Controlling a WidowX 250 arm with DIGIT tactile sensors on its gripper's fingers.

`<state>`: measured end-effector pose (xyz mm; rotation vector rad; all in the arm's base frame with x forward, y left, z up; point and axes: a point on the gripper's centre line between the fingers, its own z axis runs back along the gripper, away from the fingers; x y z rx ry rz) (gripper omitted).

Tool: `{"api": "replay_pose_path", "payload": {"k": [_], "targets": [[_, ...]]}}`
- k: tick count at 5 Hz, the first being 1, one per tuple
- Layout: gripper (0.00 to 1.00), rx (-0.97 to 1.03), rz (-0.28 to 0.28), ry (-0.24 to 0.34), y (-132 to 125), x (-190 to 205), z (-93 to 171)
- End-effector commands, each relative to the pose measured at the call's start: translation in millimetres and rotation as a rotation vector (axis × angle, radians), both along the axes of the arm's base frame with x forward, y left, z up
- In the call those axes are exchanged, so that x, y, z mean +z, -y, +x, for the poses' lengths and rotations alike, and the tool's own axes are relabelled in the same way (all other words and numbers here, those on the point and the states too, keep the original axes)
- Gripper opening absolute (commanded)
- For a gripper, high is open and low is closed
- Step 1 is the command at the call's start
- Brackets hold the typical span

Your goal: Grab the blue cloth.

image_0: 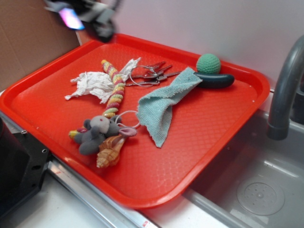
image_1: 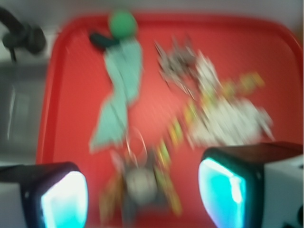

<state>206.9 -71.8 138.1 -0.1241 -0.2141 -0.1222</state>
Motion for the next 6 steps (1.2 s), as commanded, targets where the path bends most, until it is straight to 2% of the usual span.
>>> {"api": "replay_pose_path", "payload": {"k": [1,2,3,4,5,6], "targets": [[1.0,-0.072,-0.028,0.033,25,-61,86],[1.0,-0.166,0.028,-0.09,37,-97,80],[0.82,-0.179,0.009,-0.17,39,-117,50],[0.0,-0.202,0.061,-0.195,35,-128,22],[0.0,-0.178,0.097,-0.161,33,-123,0],[0.0,-0.145,0.13,-0.124,18,-77,36]]}}
